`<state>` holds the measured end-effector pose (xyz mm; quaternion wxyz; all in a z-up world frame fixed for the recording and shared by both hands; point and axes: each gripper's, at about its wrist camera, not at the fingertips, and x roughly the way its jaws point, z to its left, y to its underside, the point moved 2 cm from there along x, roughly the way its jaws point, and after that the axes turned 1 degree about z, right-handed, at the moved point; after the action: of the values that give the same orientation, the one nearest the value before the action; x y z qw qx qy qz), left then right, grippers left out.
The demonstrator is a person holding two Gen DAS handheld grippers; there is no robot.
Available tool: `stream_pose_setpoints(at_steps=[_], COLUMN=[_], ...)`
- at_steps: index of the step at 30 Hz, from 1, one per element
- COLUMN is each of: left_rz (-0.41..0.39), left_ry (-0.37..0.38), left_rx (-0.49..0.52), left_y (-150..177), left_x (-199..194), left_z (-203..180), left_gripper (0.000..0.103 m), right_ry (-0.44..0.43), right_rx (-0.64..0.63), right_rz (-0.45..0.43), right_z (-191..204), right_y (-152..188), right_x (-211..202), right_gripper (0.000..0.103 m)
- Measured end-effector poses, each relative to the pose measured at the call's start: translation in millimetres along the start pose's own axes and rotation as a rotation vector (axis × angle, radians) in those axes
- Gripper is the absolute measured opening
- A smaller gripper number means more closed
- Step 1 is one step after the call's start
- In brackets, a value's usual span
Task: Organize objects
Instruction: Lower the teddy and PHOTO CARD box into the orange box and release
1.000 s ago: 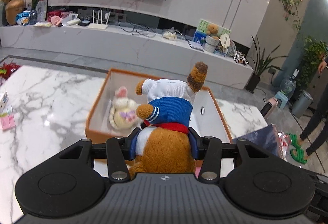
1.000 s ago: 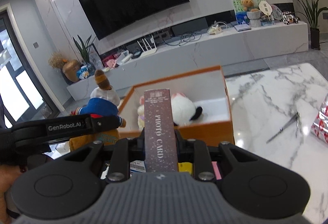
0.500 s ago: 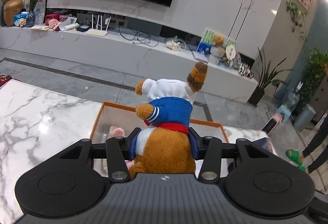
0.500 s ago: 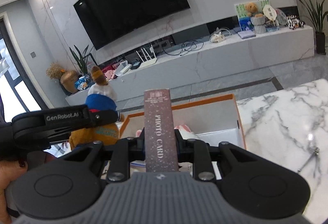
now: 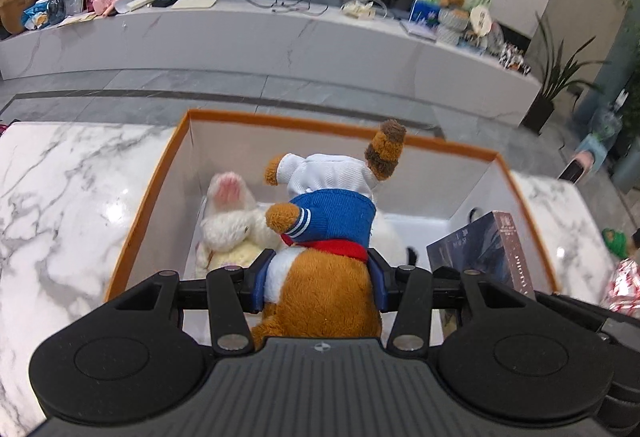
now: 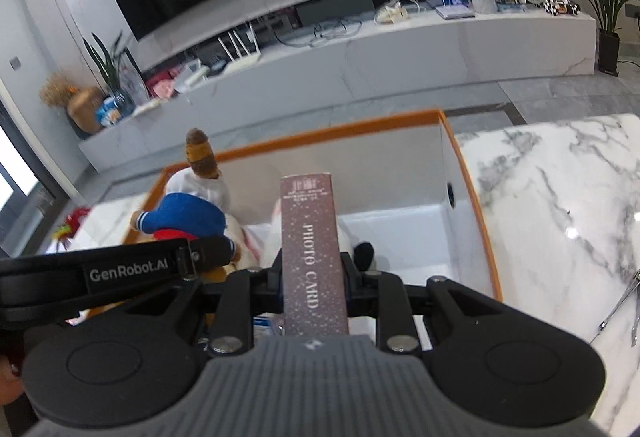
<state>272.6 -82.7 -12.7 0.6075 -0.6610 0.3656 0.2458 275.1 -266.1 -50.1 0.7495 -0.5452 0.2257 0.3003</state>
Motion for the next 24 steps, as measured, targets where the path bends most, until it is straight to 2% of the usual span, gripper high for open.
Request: stream_pose_setpoints(at_steps=[6, 11, 15, 24], left_rz=[0.113, 0.219, 0.277, 0.350], left_ry=[-0.061, -0.074, -0.102, -0.167], left_rx=[0.052, 0.081, 0.093, 0.146], left_y=[6.7, 5.2, 5.4, 6.9], left_x=[19.9, 32.5, 37.5, 44.8], left_z=[-2.5, -3.5, -4.1, -5.8], left_gripper=[0.055, 0.055, 0.055, 0.056], right_ry=[0.049, 0.071, 0.045, 0.061], right_rx=[-0.039, -0.040, -0.039, -0.133], right_rz=[0.092, 0.156, 0.223, 0.328], right_z=[-3.2, -9.2, -14.2, -5.0], right_y=[9.4, 12.1, 13.2, 8.8], right_x=[24.8, 37.2, 49.6, 65.9], right_gripper=[0.025, 0.025, 0.025, 0.024])
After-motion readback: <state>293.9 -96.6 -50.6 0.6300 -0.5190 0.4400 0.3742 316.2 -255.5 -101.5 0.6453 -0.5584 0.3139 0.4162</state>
